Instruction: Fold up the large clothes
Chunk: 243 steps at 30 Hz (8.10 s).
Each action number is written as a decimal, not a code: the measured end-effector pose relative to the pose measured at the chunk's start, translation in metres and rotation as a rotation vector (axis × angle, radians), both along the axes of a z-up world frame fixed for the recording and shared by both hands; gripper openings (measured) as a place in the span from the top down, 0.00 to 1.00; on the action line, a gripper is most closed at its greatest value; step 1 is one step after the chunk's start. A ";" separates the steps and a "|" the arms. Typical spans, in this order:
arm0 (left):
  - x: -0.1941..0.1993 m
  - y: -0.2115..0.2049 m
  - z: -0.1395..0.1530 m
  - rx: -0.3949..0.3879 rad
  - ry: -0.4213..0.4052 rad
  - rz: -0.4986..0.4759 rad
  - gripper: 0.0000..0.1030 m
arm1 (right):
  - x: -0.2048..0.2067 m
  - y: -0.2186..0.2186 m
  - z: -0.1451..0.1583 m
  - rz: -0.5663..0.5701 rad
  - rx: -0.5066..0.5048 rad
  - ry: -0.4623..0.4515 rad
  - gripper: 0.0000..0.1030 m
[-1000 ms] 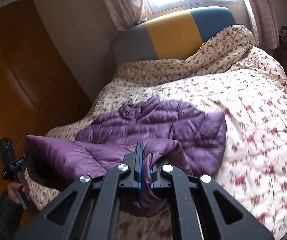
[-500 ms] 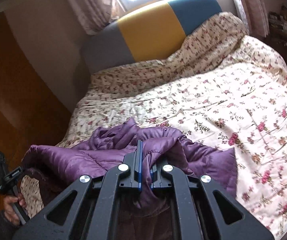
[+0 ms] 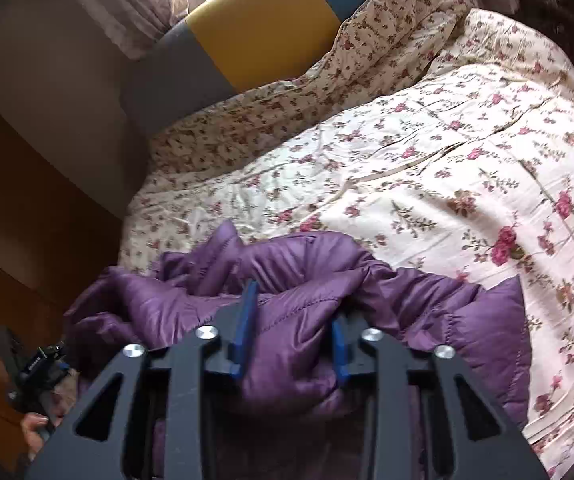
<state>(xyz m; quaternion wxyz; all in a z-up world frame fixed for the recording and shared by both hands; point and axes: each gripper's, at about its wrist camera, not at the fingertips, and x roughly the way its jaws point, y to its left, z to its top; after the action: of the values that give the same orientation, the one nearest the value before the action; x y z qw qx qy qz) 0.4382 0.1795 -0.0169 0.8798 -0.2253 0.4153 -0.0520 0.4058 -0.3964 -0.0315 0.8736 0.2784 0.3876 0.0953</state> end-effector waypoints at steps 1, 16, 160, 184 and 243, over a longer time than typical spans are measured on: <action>-0.002 0.003 0.003 -0.006 -0.009 0.016 0.24 | -0.002 -0.001 0.002 0.003 0.013 -0.009 0.54; -0.117 0.041 -0.042 -0.180 -0.015 -0.039 0.24 | -0.123 -0.021 -0.007 -0.040 -0.141 -0.052 0.08; -0.291 -0.099 -0.016 0.228 -0.153 -0.093 0.43 | -0.272 0.219 -0.007 0.134 -0.401 -0.114 0.51; -0.315 -0.066 -0.071 0.163 -0.129 -0.080 0.43 | -0.291 0.249 -0.061 0.170 -0.481 -0.125 0.44; -0.408 -0.019 -0.029 -0.451 -0.155 -0.059 0.70 | -0.371 0.258 -0.064 0.280 -0.449 -0.159 0.89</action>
<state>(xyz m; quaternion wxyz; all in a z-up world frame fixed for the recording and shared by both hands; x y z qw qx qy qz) 0.0303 0.1606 -0.0462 0.8347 -0.3991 0.3307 -0.1862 0.0346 -0.1387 -0.0954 0.9194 0.0131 0.3641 0.1480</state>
